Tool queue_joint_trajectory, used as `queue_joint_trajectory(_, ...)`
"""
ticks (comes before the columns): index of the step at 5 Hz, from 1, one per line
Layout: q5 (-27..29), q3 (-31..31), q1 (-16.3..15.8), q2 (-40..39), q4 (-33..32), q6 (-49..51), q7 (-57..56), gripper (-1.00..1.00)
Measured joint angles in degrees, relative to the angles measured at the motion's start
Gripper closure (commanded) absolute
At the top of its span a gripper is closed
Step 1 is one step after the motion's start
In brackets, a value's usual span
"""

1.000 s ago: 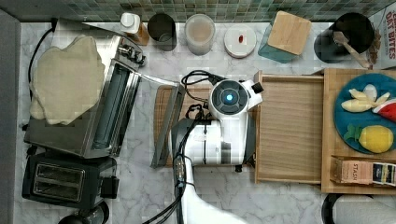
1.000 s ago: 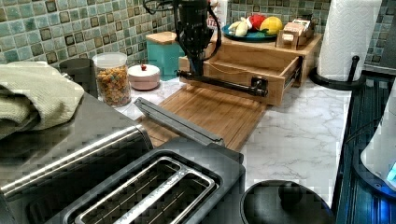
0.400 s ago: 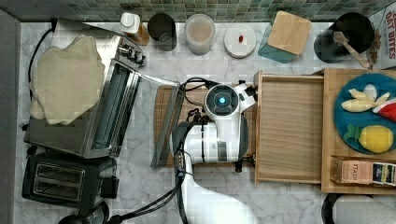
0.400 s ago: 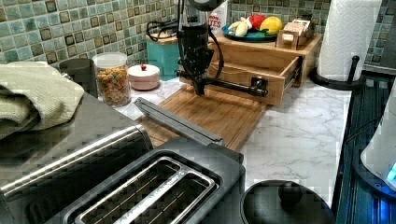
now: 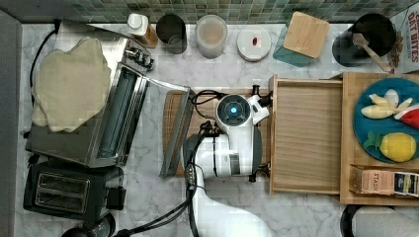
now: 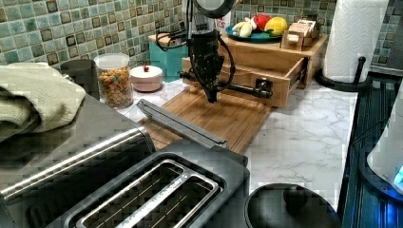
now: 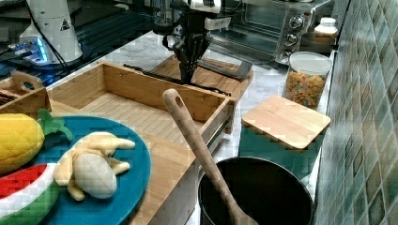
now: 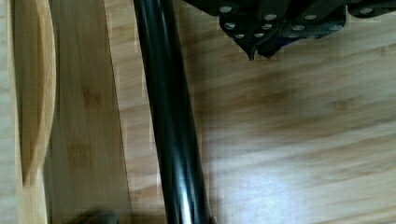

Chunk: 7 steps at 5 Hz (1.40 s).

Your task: Close the drawer.

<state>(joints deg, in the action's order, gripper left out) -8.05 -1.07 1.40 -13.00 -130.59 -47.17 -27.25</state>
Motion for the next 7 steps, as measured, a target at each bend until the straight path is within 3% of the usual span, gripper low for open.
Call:
queue_joint_trajectory(2,-1.3,-3.1,0.5,0.4,-1.0,-2.0,-7.6,1.00)
queue_joint_trajectory(4,-1.3,-5.4,3.1,1.9,-1.6,-2.3,-12.8,1.00)
queue_joint_trajectory(6,0.0,-9.0,6.6,1.0,0.0,-2.7,-29.4,1.00)
queue_joint_trajectory(7,4.4,-9.7,10.0,-0.5,2.8,-1.1,-31.4,1.00)
